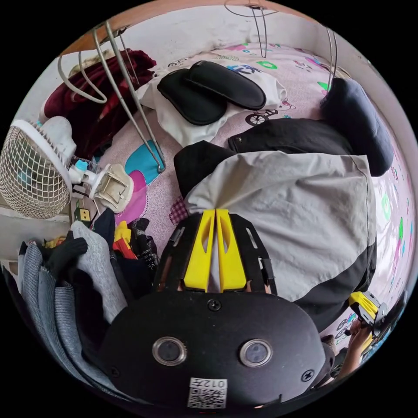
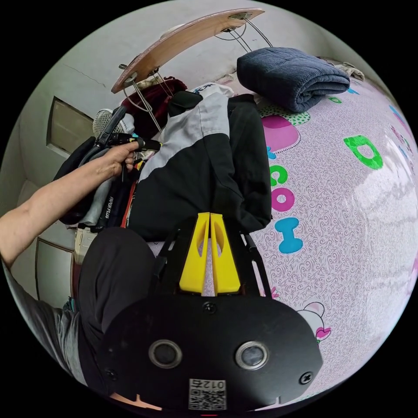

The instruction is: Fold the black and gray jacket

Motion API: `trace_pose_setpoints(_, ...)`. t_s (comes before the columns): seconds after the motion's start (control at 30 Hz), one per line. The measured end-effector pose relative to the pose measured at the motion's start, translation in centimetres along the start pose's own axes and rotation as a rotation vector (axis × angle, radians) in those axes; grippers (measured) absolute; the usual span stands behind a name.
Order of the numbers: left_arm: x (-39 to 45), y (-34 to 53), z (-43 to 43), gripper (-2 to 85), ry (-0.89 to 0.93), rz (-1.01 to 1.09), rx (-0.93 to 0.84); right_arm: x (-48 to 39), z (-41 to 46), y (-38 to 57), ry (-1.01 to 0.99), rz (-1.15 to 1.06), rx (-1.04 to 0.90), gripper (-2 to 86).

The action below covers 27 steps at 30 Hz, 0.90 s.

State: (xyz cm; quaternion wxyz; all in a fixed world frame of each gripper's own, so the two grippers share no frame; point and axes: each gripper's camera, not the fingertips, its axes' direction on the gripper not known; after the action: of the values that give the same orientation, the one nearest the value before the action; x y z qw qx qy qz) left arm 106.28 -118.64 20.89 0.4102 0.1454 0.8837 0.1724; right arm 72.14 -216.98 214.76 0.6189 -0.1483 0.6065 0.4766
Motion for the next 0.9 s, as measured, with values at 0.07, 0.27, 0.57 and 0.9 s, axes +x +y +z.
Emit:
trace_pose_setpoints(0.07,-0.2,-0.2,0.5,0.3,0.019,-0.030,-0.007,2.3,1.9,-4.2,-0.016,0.015,-0.003,-0.8)
trace_pose_setpoints(0.27,0.7,3.6,-1.7,0.6,0.030,-0.071,0.167,7.3,3.1,-15.5,-0.050,0.048,0.036,-0.8)
trace_pose_setpoints(0.57,6.2,16.3,-0.1,0.5,0.199,0.331,0.195,16.2,4.0,-37.0,0.005,0.166,0.113,-0.1)
trace_pose_setpoints(0.9,3.8,23.5,7.3,0.7,0.352,0.167,0.128,32.5,9.2,-60.7,-0.405,0.672,0.290,7.3)
